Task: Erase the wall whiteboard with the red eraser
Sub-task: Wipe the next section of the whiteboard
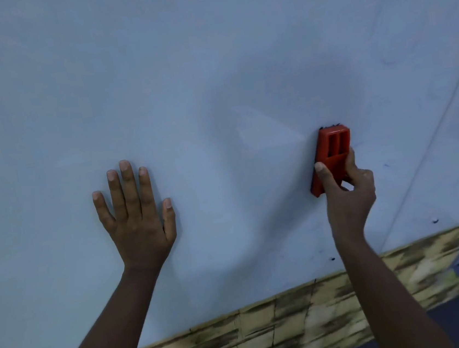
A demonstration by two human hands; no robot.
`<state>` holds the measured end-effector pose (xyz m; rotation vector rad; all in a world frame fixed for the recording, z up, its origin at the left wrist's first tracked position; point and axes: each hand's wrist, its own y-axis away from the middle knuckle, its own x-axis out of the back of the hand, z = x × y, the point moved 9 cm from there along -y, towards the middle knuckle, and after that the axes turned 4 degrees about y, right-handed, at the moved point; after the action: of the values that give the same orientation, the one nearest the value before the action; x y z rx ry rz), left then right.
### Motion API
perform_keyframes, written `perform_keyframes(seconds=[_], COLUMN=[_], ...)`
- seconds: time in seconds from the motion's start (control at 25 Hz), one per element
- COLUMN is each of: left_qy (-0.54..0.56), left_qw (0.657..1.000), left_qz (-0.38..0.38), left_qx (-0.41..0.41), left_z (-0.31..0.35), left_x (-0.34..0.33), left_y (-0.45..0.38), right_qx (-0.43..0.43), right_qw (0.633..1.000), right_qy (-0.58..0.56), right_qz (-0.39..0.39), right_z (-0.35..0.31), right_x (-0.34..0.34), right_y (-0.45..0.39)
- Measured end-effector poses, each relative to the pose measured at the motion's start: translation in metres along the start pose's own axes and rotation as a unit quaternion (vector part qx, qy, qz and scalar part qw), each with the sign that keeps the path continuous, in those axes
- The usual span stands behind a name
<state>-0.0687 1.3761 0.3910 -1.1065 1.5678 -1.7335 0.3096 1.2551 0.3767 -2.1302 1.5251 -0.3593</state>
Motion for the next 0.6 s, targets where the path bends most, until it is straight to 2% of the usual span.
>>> perform_keyframes(seconds=[0.12, 0.2, 0.28, 0.36, 0.52, 0.6], left_qy=[0.001, 0.002, 0.003, 0.002, 0.000, 0.003], left_qw=[1.000, 1.000, 1.000, 1.000, 1.000, 1.000], left_qz=[0.002, 0.004, 0.003, 0.000, -0.007, -0.011], left_qx=[0.007, 0.009, 0.012, 0.010, 0.007, 0.006], left_z=[0.000, 0.000, 0.000, 0.000, 0.000, 0.000], left_x=[-0.004, -0.005, -0.006, -0.008, -0.011, -0.012], left_y=[0.008, 0.013, 0.018, 0.023, 0.032, 0.038], right_qx=[0.044, 0.107, 0.201, 0.270, 0.303, 0.248], right_qw=[0.999, 0.989, 0.954, 0.912, 0.897, 0.926], right_qy=[0.022, 0.076, 0.165, 0.245, 0.265, 0.235], right_qz=[-0.010, -0.068, -0.147, -0.188, -0.181, -0.162], right_z=[0.007, 0.014, 0.019, 0.029, 0.034, 0.041], right_x=[-0.026, -0.053, -0.080, -0.098, -0.098, -0.081], right_y=[0.050, 0.107, 0.174, 0.222, 0.226, 0.206])
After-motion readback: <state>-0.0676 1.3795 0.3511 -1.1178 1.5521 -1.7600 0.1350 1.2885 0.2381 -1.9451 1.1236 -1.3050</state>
